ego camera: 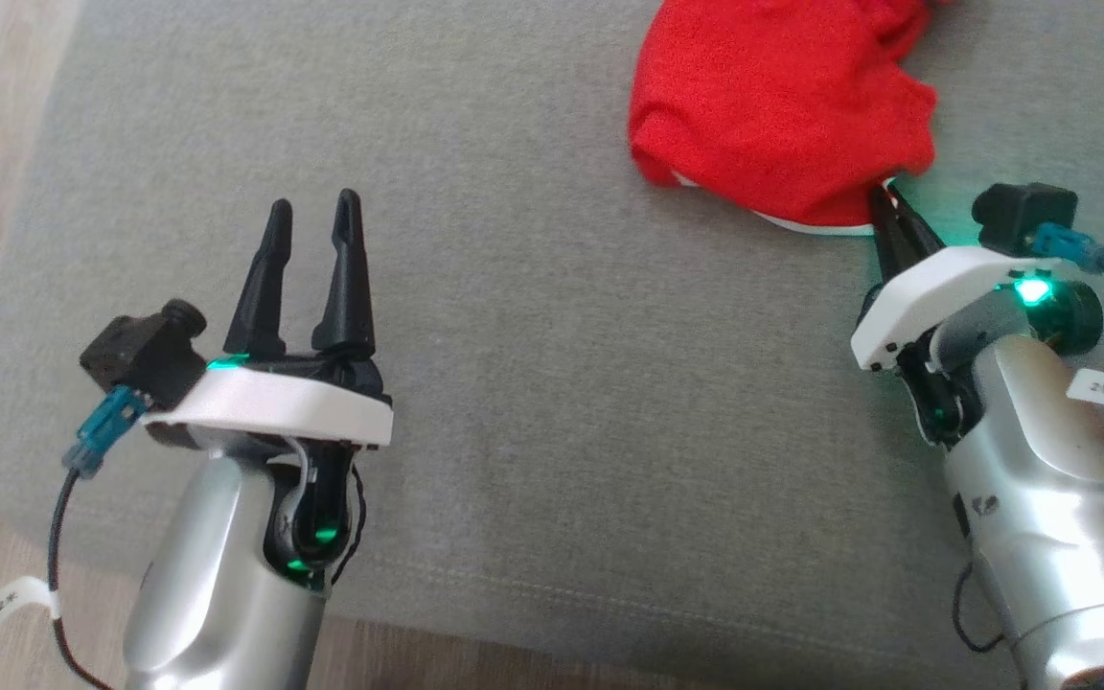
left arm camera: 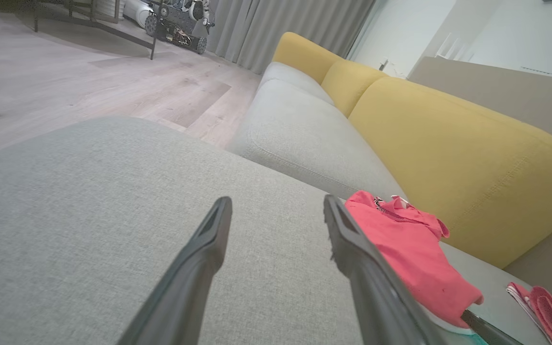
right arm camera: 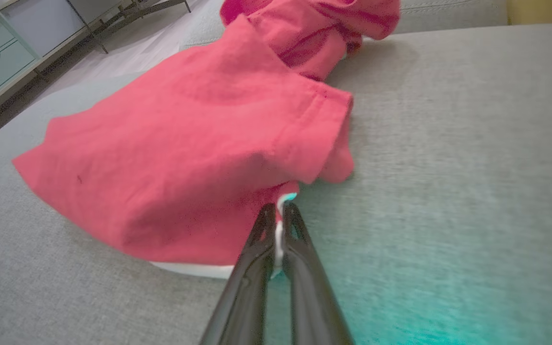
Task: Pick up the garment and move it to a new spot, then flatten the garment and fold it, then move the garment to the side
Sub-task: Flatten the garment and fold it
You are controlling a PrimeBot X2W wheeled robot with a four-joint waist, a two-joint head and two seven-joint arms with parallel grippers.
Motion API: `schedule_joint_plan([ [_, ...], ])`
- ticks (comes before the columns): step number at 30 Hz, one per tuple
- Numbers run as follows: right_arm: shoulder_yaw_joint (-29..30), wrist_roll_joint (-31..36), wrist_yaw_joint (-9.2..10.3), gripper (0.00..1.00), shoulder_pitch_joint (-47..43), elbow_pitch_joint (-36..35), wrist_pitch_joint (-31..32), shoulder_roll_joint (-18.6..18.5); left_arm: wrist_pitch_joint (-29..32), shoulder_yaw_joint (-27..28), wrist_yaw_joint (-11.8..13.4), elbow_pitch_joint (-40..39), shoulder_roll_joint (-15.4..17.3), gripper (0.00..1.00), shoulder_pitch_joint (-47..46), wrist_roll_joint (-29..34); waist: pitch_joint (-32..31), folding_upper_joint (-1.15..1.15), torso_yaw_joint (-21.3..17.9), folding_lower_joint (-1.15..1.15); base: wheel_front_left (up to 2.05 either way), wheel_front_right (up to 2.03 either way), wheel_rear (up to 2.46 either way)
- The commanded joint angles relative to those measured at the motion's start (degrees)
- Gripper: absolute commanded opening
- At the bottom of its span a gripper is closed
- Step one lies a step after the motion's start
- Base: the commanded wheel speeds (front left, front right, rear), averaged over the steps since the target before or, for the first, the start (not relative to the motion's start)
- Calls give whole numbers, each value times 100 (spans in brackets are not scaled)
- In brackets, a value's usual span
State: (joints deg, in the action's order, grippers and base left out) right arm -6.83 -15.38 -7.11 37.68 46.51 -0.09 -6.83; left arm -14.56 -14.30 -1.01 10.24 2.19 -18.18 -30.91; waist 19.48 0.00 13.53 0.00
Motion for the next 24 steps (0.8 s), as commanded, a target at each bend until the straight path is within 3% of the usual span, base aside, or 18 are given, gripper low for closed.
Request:
schedule_joint_plan([
  [1,-83,-71,-37,0,-76,-148,-125,-19,-43,234,-15,-139,69,100,-66,45,-130,0,-186,0,0,0,0],
  [6,107,-137,-37,0,-147,-387,-271,-150,-44,266,-60,-81,69,100,-16,88,-287,0,-465,0,0,0,0],
  [13,801,-69,-37,0,-457,-1106,-285,-370,-44,187,-112,-8,69,100,38,156,-440,0,-939,0,0,0,0],
  [24,2077,585,-37,0,-789,-2110,152,-17,-44,-211,-266,279,69,100,-224,411,-234,0,-1386,0,0,0,0],
])
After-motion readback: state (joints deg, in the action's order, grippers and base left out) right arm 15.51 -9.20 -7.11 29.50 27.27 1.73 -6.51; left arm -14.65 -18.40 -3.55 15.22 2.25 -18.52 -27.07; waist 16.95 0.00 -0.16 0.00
